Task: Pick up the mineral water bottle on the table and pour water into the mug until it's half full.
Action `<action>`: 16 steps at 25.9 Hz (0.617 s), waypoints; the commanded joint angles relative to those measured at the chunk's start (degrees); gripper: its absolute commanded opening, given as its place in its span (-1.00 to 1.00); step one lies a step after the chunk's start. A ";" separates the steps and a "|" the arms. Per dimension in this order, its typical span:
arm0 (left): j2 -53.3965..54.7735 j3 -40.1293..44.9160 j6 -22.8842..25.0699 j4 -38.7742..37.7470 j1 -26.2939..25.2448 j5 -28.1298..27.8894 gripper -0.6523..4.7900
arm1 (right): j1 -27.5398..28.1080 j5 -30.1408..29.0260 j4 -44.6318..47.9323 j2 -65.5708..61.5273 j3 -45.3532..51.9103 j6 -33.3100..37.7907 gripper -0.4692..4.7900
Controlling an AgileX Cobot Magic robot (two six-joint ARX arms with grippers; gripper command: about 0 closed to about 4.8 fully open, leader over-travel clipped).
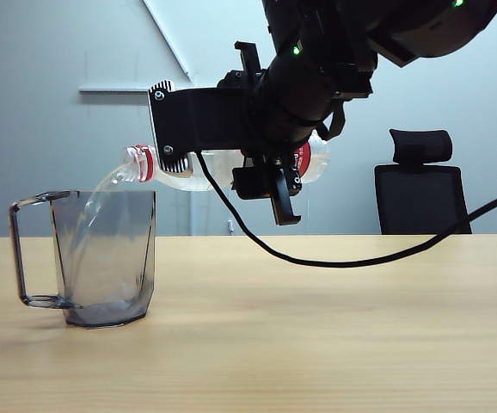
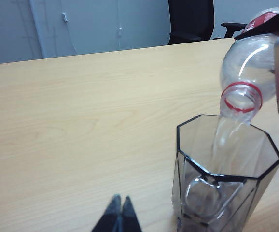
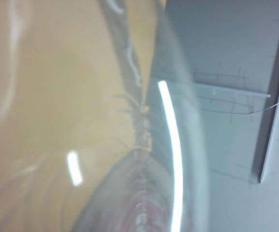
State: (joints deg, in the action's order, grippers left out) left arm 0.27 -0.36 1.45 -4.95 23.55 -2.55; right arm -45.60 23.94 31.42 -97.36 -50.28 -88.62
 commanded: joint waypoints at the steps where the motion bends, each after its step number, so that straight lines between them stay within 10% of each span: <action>1: 0.07 -0.15 -0.17 0.74 -0.02 0.20 -0.77 | -0.13 0.66 3.58 0.81 -0.68 -0.17 0.13; 16: 0.07 -0.15 -0.17 0.74 -0.04 0.20 -0.77 | -0.13 1.92 3.58 0.81 -0.68 -1.90 0.13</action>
State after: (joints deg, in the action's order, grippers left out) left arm 0.27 -0.36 1.45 -4.95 23.55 -2.55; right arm -45.60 25.50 32.18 -97.34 -50.30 -90.54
